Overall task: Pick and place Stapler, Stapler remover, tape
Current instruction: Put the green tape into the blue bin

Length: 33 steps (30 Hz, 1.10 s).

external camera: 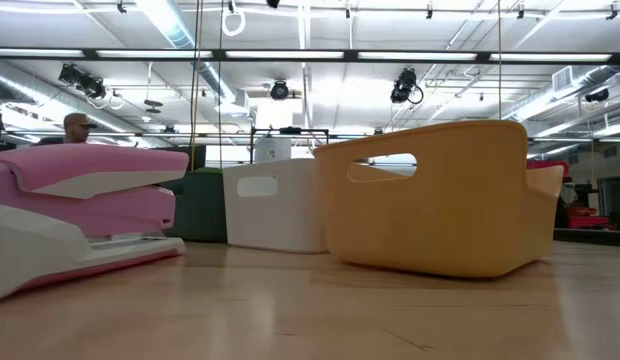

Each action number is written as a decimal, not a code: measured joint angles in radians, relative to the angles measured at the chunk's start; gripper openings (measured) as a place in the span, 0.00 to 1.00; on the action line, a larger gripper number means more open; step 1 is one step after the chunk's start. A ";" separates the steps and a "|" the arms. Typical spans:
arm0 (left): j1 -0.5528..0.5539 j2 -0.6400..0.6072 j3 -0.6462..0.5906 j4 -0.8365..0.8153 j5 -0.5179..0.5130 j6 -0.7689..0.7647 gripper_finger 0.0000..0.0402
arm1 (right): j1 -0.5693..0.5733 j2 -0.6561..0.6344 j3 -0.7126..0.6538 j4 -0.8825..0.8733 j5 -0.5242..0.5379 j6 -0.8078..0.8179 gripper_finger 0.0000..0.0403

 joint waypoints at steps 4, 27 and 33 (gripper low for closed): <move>0.000 0.000 0.000 -0.105 -0.014 -0.031 0.24 | 0.000 0.005 0.000 -0.027 0.000 0.000 0.52; 0.000 0.007 0.000 -0.685 -0.273 -0.320 0.24 | 0.000 0.057 0.000 -0.045 0.000 -0.001 0.48; 0.015 0.036 0.000 -0.782 -0.286 -0.366 0.24 | 0.000 0.078 0.000 -0.046 0.000 0.000 0.48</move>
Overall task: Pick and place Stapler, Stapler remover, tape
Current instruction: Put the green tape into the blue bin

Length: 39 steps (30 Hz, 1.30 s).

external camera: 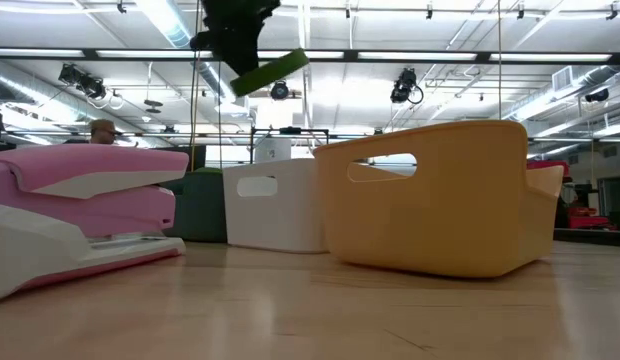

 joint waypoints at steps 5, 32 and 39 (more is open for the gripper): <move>0.011 0.043 0.000 -0.037 -0.006 -0.003 0.24 | 0.000 0.013 0.000 -0.003 0.000 0.002 0.48; 0.077 0.268 0.000 -0.270 -0.043 -0.018 0.24 | 0.000 0.020 0.000 -0.042 0.000 -0.015 0.48; 0.077 0.267 0.000 -0.266 -0.043 -0.017 0.27 | 0.000 0.020 0.000 -0.043 0.000 -0.023 0.48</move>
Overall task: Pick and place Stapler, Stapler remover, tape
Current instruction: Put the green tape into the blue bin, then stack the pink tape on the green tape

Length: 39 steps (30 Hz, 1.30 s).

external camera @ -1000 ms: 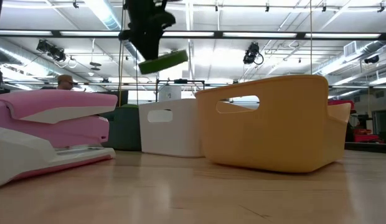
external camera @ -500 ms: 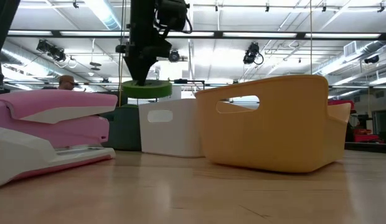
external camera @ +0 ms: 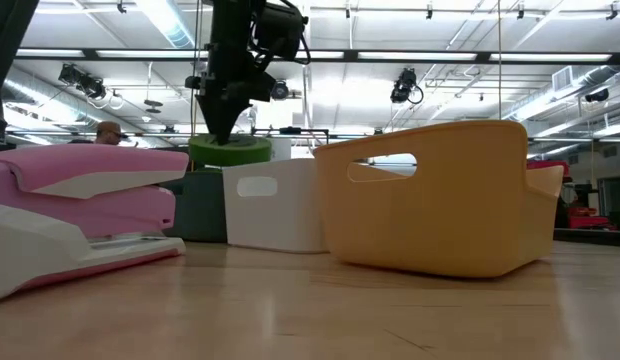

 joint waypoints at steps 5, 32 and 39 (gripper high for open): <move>-0.001 0.000 0.000 0.000 0.000 0.002 0.36 | 0.000 0.000 0.000 0.000 0.000 0.000 0.48; -0.016 -0.005 0.000 0.013 0.130 -0.001 0.49 | 0.000 0.000 0.000 -0.039 0.000 -0.019 0.48; -0.061 -0.081 0.000 0.019 0.097 -0.008 0.47 | 0.000 0.000 0.000 -0.038 0.000 -0.034 0.48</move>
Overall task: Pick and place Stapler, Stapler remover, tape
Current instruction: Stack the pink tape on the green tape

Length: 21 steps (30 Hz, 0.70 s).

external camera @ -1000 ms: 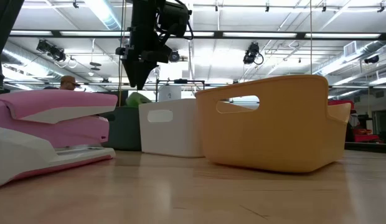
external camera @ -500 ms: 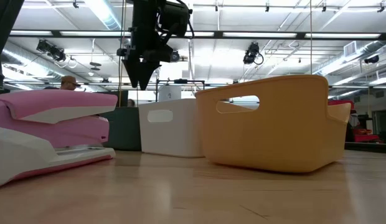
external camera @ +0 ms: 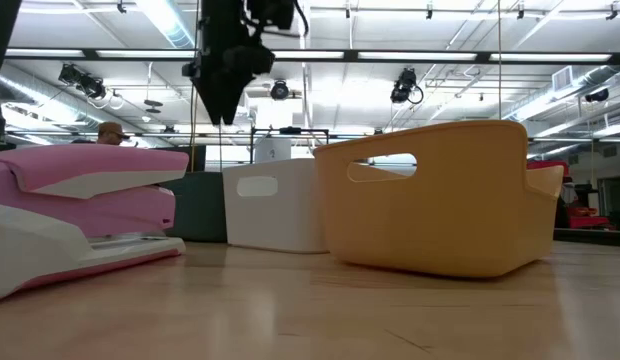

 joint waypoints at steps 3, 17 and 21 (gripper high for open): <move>-0.024 -0.048 0.000 0.000 -0.030 0.000 0.47 | -0.001 0.000 0.000 0.000 0.000 0.000 0.48; -0.128 -0.197 0.000 -0.087 -0.052 0.073 0.47 | -0.001 0.000 0.000 -0.052 0.000 0.001 0.48; -0.145 -0.199 0.000 -0.139 -0.052 0.080 0.47 | -0.001 0.000 0.000 -0.063 0.000 0.000 0.48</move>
